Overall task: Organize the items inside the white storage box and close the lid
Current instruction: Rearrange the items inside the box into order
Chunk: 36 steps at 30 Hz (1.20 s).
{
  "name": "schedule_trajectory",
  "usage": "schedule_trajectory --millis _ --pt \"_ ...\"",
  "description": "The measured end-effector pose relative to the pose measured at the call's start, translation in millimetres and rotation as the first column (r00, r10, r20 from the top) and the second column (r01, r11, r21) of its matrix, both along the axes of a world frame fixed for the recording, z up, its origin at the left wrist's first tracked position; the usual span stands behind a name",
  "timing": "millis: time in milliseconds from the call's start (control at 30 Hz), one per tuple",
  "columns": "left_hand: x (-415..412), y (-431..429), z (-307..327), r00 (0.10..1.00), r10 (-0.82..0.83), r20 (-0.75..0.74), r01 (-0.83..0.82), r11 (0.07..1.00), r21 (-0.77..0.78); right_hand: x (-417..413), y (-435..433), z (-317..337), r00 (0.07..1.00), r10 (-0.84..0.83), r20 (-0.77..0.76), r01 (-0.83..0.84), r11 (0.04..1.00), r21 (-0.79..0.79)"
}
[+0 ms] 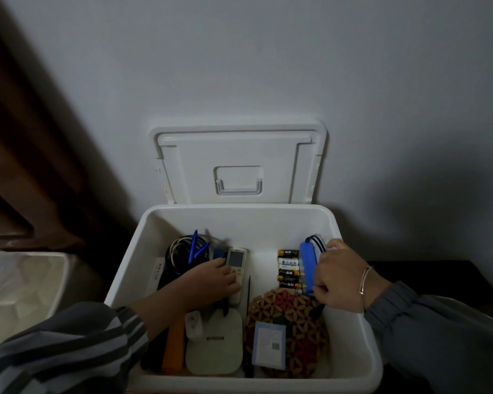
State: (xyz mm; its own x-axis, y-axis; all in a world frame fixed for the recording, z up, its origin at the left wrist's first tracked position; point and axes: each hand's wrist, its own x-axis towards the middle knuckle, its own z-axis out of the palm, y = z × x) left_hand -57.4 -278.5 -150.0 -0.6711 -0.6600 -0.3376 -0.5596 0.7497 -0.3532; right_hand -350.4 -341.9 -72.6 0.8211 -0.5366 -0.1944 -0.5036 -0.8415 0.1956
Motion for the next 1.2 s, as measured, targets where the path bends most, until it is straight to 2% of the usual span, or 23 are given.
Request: schedule_trajectory --millis 133,233,333,367,400,433,467,500,533,633,800,867,1033,1133,1200 --pt "0.1 -3.8 -1.0 0.999 -0.036 0.033 0.035 0.999 0.009 0.6 0.5 0.9 1.000 0.016 0.001 -0.016 1.000 -0.013" --pt "1.1 -7.8 -3.8 1.000 -0.004 -0.020 0.004 1.000 0.027 0.2 0.4 0.6 1.000 0.011 0.003 -0.011 1.000 -0.019" --pt "-0.6 -5.1 8.1 0.950 0.225 -0.215 -0.215 0.974 0.070 0.4 -0.3 0.5 1.000 0.022 -0.001 -0.022 0.999 -0.029" --pt "-3.2 -3.0 11.0 0.871 0.352 -0.341 -0.335 0.936 0.110 0.0 0.2 0.7 1.000 0.020 0.000 -0.020 0.999 -0.026" --pt "-8.6 -0.3 14.1 0.732 0.489 -0.474 -0.458 0.869 0.189 0.2 0.3 1.1 1.000 0.021 0.007 -0.021 0.999 -0.028" --pt "-16.5 1.3 17.8 0.554 0.613 -0.563 -0.549 0.778 0.306 0.5 0.1 1.7 0.999 0.029 0.024 -0.028 0.999 -0.045" --pt "-25.5 0.5 20.9 0.385 0.712 -0.587 -0.594 0.678 0.433 0.9 -0.3 3.1 0.999 0.036 0.038 -0.033 0.997 -0.068" --pt "-34.8 -3.1 21.0 0.267 0.781 -0.565 -0.605 0.592 0.533 1.1 -0.1 4.7 0.999 0.036 0.032 -0.033 0.997 -0.075" --pt "-43.6 -8.5 18.7 0.192 0.830 -0.524 -0.605 0.521 0.603 1.0 0.3 5.2 1.000 0.028 0.012 -0.027 0.998 -0.060" --pt "-66.3 -26.5 11.0 0.084 0.904 -0.418 -0.596 0.382 0.706 0.5 0.7 3.6 1.000 0.005 0.009 -0.005 1.000 -0.013" --pt "-86.3 -52.0 -7.5 -0.051 0.944 -0.327 -0.625 0.225 0.747 0.1 0.2 3.4 1.000 0.003 0.023 -0.003 1.000 -0.010" --pt "-92.9 -58.7 -15.4 -0.032 0.946 -0.323 -0.655 0.224 0.722 -0.6 0.2 3.9 1.000 0.002 0.025 -0.001 1.000 -0.016" --pt "-105.5 -61.0 -33.9 0.024 0.913 -0.407 -0.719 0.299 0.628 1.0 -0.3 3.9 1.000 -0.016 0.010 0.017 1.000 -0.021" --pt "-102.9 -58.8 -26.5 0.148 0.879 -0.454 -0.733 0.405 0.546 -0.5 0.2 4.3 1.000 -0.026 -0.001 0.026 1.000 -0.007" --pt "-98.1 -52.3 -10.8 0.210 0.848 -0.487 -0.655 0.492 0.574 -0.3 0.5 5.3 1.000 -0.026 -0.016 0.025 1.000 -0.011"
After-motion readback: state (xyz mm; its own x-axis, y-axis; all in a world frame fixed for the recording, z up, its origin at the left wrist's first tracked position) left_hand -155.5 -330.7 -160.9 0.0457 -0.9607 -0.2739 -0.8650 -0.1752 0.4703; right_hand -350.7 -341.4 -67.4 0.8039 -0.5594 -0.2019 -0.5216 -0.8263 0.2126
